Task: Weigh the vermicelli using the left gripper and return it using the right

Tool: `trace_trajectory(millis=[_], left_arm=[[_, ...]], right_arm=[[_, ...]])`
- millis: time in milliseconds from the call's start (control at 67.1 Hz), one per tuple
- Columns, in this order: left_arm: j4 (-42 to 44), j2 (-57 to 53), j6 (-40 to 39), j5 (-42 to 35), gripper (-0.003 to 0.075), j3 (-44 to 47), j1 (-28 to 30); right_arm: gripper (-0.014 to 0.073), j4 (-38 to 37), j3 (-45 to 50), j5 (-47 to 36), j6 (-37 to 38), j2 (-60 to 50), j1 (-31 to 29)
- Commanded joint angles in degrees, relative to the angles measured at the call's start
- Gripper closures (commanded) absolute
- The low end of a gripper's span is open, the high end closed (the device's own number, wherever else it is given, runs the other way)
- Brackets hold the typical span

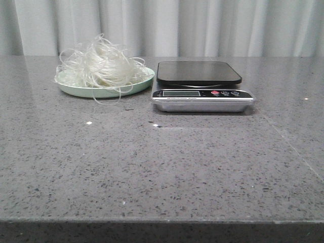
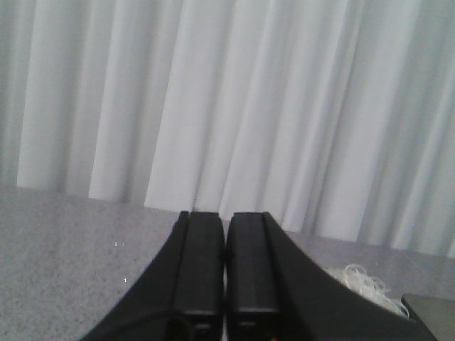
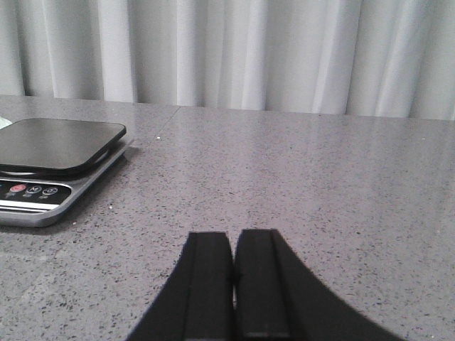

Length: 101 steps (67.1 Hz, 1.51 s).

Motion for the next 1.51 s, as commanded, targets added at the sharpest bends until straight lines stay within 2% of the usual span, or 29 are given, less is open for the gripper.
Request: trace_trajectory(millis=[0,194,283,343,358,373,388,403,432,447,462,477,507,567,761,910,1178,1491], left_arm=[[-1.0,2.5,-0.5,-2.5,0.0575,-2.1,0.1],[-1.0,4.4,-0.5,-1.7,0.0568,-1.6,0.1],[-0.9,5.7,1.4,-1.7,0.0524,-1.6,0.1],[-0.9,6.5,2.7,-1.7,0.0441,-1.8,-0.5],[-0.9,6.9,3.0,-1.3,0.0395,-2.1,-1.0],[-0.9,6.9,3.0,-1.3,0.0395,-2.1,-1.0],[-0.9,7.4,3.0,-1.1,0.0346,-2.5,-1.6],[-0.9,7.4,3.0,-1.1,0.0346,-2.5,-1.6],[-0.9,7.8,3.0,-0.9,0.0297,-3.0,-2.2],[-0.9,8.3,3.0,-0.6,0.0252,-3.4,-2.9],[-0.9,8.5,3.0,-0.6,0.0252,-3.5,-3.0],[-0.9,9.0,3.1,-0.3,0.0211,-4.0,-3.6],[-0.5,9.8,3.3,0.1,0.0178,-4.8,-4.5],[-0.4,12.1,5.0,0.6,0.0136,-6.3,-5.7],[-0.4,22.7,6.3,1.6,0.0127,-12.7,-10.3],[-0.4,35.4,6.3,4.6,0.0133,-21.1,-14.8],[-0.4,61.0,7.6,15.0,0.0133,-40.8,-20.1],[-0.4,85.7,7.6,31.8,0.0133,-64.0,-20.3]], right_arm=[[0.0428,-0.5,-0.5,-5.0,-0.2,-0.9,-0.2],[0.0428,-0.5,-0.5,-5.0,-0.2,-0.9,-0.2],[0.0428,-0.5,-0.5,-5.0,-0.2,-0.9,-0.2],[0.0428,-0.5,-0.5,-5.0,-0.2,-0.9,-0.2],[0.0428,-0.5,-0.5,-5.0,-0.2,-0.9,-0.2],[0.0428,-0.5,-0.5,-5.0,-0.2,-0.9,-0.2],[0.0428,-0.5,-0.5,-5.0,-0.2,-0.9,-0.2],[0.0428,-0.5,-0.5,-5.0,-0.2,-0.9,-0.2],[0.0428,-0.5,-0.5,-5.0,-0.2,-0.9,-0.2],[0.0428,-0.5,-0.5,-5.0,-0.2,-0.9,-0.2],[0.0428,-0.5,-0.5,-5.0,-0.2,-0.9,-0.2],[0.0428,-0.5,-0.5,-5.0,-0.2,-0.9,-0.2],[0.0428,-0.5,-0.5,-5.0,-0.2,-0.9,-0.2],[0.0428,-0.5,-0.5,-5.0,-0.2,-0.9,-0.2],[0.0428,-0.5,-0.5,-5.0,-0.2,-0.9,-0.2],[0.0428,-0.5,-0.5,-5.0,-0.2,-0.9,-0.2],[0.0428,-0.5,-0.5,-5.0,-0.2,-0.9,-0.2],[0.0428,-0.5,-0.5,-5.0,-0.2,-0.9,-0.2]])
